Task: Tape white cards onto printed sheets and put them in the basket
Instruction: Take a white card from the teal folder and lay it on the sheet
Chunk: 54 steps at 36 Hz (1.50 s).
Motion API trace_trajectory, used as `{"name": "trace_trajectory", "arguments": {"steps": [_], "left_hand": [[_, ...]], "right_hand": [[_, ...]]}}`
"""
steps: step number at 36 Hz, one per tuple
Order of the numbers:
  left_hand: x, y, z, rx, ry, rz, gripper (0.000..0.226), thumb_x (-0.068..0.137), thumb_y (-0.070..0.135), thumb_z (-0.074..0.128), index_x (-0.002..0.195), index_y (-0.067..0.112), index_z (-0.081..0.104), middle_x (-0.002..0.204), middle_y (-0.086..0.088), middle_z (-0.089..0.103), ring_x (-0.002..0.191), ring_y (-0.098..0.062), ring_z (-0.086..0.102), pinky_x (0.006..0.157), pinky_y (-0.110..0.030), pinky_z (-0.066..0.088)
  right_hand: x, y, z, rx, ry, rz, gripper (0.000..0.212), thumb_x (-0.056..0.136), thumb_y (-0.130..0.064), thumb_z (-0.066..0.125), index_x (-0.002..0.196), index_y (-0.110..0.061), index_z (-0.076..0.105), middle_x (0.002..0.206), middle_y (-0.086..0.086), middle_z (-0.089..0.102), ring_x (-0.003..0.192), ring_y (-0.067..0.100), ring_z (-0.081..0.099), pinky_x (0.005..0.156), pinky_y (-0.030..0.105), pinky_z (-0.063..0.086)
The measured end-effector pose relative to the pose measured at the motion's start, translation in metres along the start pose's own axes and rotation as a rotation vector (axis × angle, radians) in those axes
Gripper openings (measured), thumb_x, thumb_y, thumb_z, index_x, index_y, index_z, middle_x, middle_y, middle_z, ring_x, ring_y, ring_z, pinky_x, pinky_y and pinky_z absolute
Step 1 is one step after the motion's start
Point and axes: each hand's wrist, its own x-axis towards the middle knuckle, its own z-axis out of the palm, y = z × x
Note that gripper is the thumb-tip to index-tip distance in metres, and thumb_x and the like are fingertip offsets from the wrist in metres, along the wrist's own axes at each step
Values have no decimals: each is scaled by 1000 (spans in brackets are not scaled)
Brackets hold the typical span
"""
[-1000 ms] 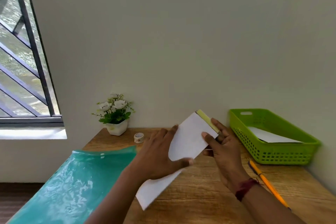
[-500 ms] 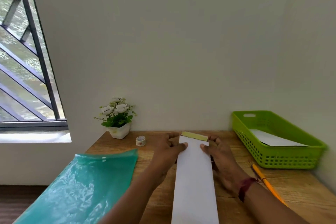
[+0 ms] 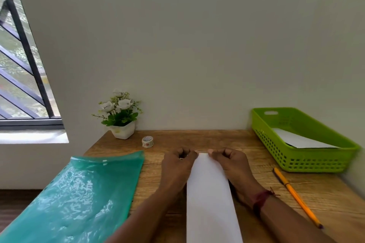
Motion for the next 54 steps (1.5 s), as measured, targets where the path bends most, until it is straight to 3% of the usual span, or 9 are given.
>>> {"name": "trace_trajectory", "arguments": {"steps": [4, 8, 15, 23, 31, 34, 40, 46, 54], "left_hand": [[-2, -1, -1, 16, -14, 25, 10, 80, 27, 80, 84, 21, 72, 77, 1, 71, 70, -9, 67, 55, -19, 50], [-4, -1, -2, -118, -84, -139, 37, 74, 20, 86, 102, 20, 62, 94, -11, 70, 82, -26, 71, 70, -43, 61], [-7, 5, -6, -352, -249, -412, 27, 83, 14, 76, 104, -3, 69, 94, -19, 74, 90, -36, 72, 84, -50, 58], [-5, 6, -10, -334, -121, -413, 26, 80, 14, 72, 103, 2, 66, 96, -19, 73, 94, -37, 69, 79, -50, 58], [1, 14, -29, -473, 73, -425, 30, 78, 14, 72, 104, 4, 60, 96, -22, 70, 83, -37, 70, 65, -45, 59], [6, 19, -38, -547, 197, -400, 19, 81, 9, 71, 96, 3, 61, 89, -17, 69, 71, -28, 65, 57, -35, 56], [19, 17, -58, -589, 417, -337, 11, 84, 14, 72, 92, 12, 64, 96, -14, 70, 87, -30, 69, 73, -43, 60], [23, 22, -67, -607, 437, -272, 8, 88, 14, 69, 84, 13, 62, 91, -10, 68, 81, -24, 65, 76, -40, 56], [26, 26, -74, -447, 254, -94, 9, 92, 12, 64, 88, 5, 65, 93, -10, 67, 91, -26, 65, 80, -41, 59]], "right_hand": [[0, 1, 2, -77, 77, -11, 7, 78, -17, 80, 77, -14, 73, 84, 1, 74, 88, 21, 70, 77, 38, 57], [-2, 0, 2, -111, 88, -4, 25, 72, -21, 85, 89, -16, 67, 92, 6, 72, 87, 24, 70, 73, 40, 59], [-1, -2, 1, -181, 85, -31, 14, 86, -12, 70, 93, -25, 66, 100, 8, 70, 89, 26, 67, 80, 41, 56], [-11, -7, 1, -27, 46, 54, 19, 97, -11, 51, 105, -25, 62, 104, 9, 67, 74, 19, 62, 60, 29, 49], [-24, -20, 0, -78, -141, 155, 24, 92, -22, 60, 114, -30, 55, 81, 6, 73, 64, 21, 64, 54, 30, 47], [-32, -26, 2, -140, -288, 203, 26, 89, -28, 67, 114, -25, 60, 96, 4, 75, 79, 21, 71, 61, 30, 52], [-36, -36, -4, -233, -529, 304, 49, 73, -23, 84, 117, -15, 64, 105, 11, 74, 96, 32, 71, 86, 47, 57], [-35, -50, -13, -451, -585, 169, 41, 73, -23, 85, 110, -15, 69, 100, 5, 76, 92, 26, 73, 85, 44, 58], [-18, -57, -35, -811, -362, -133, 32, 71, -40, 84, 92, -20, 70, 88, -3, 73, 76, 9, 69, 73, 37, 55]]}}
